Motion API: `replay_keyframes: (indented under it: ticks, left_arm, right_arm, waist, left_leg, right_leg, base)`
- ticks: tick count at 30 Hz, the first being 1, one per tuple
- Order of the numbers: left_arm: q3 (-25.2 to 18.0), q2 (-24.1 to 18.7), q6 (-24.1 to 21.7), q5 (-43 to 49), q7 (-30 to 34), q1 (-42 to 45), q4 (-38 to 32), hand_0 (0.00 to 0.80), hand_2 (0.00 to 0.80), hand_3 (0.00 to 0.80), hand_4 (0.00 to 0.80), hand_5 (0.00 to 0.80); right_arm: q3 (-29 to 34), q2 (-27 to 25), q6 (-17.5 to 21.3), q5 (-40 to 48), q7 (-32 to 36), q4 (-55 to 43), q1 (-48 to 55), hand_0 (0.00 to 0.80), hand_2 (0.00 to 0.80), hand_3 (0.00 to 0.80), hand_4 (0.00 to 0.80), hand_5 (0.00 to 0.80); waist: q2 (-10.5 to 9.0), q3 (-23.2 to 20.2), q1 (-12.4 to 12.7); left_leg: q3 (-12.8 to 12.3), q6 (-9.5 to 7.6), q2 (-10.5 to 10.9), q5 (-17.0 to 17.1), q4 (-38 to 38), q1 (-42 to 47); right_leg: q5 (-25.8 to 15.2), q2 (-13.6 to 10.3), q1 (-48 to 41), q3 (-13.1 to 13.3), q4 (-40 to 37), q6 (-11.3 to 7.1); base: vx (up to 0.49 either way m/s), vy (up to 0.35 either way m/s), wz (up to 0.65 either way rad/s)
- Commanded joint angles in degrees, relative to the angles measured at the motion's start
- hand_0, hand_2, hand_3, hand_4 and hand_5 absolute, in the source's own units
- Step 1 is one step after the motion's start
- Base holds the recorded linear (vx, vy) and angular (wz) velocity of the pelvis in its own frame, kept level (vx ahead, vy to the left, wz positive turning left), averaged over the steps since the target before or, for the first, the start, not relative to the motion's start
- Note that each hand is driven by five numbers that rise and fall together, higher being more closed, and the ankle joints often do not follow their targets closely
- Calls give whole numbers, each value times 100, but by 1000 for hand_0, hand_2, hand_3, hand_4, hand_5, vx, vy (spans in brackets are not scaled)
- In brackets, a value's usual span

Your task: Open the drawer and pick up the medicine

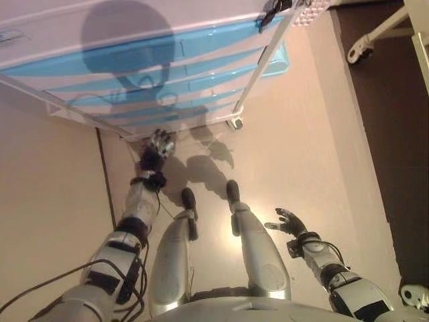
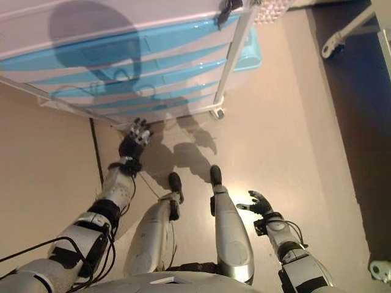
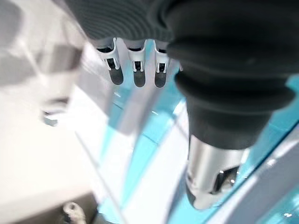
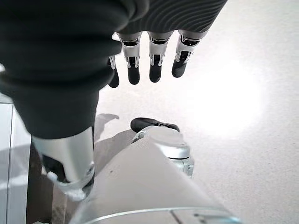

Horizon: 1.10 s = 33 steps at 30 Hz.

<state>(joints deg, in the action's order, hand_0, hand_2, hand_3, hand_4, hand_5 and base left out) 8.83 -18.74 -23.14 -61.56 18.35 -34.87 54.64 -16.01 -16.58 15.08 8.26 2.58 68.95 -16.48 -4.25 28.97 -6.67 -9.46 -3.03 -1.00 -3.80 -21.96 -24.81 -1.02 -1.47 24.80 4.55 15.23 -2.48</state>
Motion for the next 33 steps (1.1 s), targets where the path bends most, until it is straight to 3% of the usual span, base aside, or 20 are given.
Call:
replay_keyframes:
  ticks: [1, 8, 9, 18, 27, 32, 33]
  left_arm:
    - [-278, -380, -397, -609, 335, -317, -325, 0, 0, 0, 0, 0]
    - [-375, -799, -319, -1737, 1080, -1166, -522, 0, 0, 0, 0, 0]
    - [-380, -836, -320, -1833, 1178, -1246, -565, 0, 0, 0, 0, 0]
    - [-508, -1174, -175, -2963, 2032, -1962, -818, 0, 0, 0, 0, 0]
    - [-304, -1111, 885, -3968, 4360, -2197, -1570, 0, 0, 0, 0, 0]
    - [-107, -1074, 826, -3989, 4608, -2244, -2297, 0, 0, 0, 0, 0]
    - [-81, -1059, 738, -3992, 4524, -2264, -2428, 0, 0, 0, 0, 0]
  right_arm:
    - [-349, -102, 171, 243, -6, -182, 262, 0, 0, 0, 0, 0]
    - [-519, -159, 351, 292, 70, -207, 450, 0, 0, 0, 0, 0]
    - [-531, -154, 375, 296, 78, -200, 476, 0, 0, 0, 0, 0]
    - [-697, -161, 519, 243, 86, -223, 578, 0, 0, 0, 0, 0]
    - [-857, -188, 453, 58, 78, -283, 526, 0, 0, 0, 0, 0]
    - [-919, -231, 393, 33, 91, -339, 494, 0, 0, 0, 0, 0]
    - [-934, -243, 391, 21, 99, -339, 490, 0, 0, 0, 0, 0]
  waist:
    - [-145, -244, -75]
    - [-266, -143, -228]
    - [-220, -154, -216]
    - [-279, -89, -287]
    - [-283, -103, -236]
    - [-302, -129, -171]
    - [-354, -106, -174]
  left_leg:
    - [-98, -150, 213, -799, -638, -208]
    - [-173, -149, 129, -1059, -1022, -353]
    - [-102, -133, 107, -1262, -1059, -297]
    - [-73, -148, 64, -1389, -1205, -358]
    - [-12, -150, 85, -1272, -904, -207]
    - [59, -137, 125, -1144, -671, -61]
    - [9, -141, 140, -961, -637, -97]
  right_leg:
    - [-292, -192, 283, -30, -7, -119]
    - [-340, -223, 358, -5, 4, -138]
    - [-194, -183, 315, -10, 50, -165]
    - [-140, -121, 382, 2, 156, -123]
    - [-64, -6, 297, 1, 162, -49]
    - [-75, 28, 162, -21, 59, -19]
    - [-208, -1, 166, -41, 1, 15]
  base:
    - [2, -19, -13]
    - [37, -25, -13]
    - [120, -4, -4]
    - [22, -24, 0]
    - [-1, -32, 3]
    - [-12, -52, 10]
    - [-69, -109, 13]
